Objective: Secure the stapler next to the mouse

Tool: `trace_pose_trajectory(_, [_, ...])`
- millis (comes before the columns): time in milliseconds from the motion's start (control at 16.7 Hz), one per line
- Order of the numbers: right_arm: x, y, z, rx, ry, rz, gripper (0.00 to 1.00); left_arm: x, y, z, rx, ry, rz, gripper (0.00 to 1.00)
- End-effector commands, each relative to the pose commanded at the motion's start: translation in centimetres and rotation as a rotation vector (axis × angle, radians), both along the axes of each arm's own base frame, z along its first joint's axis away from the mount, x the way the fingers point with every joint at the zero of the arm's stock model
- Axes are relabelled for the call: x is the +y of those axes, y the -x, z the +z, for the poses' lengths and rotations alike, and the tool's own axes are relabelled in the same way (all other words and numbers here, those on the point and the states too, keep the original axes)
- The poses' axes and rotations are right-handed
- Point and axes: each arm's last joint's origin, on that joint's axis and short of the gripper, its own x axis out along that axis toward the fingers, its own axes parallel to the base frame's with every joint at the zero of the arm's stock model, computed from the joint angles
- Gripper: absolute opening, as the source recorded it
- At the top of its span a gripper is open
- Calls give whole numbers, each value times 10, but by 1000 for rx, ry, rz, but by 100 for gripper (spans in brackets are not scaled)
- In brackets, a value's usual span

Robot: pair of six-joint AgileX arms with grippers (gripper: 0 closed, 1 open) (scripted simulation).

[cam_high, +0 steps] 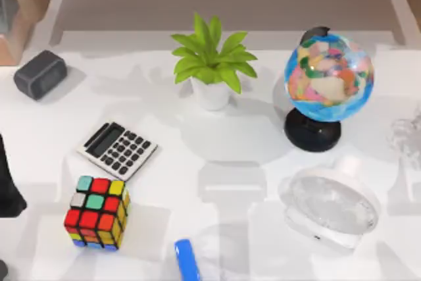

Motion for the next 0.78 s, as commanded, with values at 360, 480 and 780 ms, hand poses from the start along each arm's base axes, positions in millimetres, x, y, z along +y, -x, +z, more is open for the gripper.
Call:
trace_pose_trajectory(360, [0,0,0,0,0,0,100,-8,-2,12,98,96,-75,100])
trace_pose_trajectory(480, [0,0,0,0,0,0,100,-17,-6,23,213,182,-135,100])
trace_pose_trajectory(780, [0,0,0,0,0,0,100,-60,-34,45,689,372,-225,100])
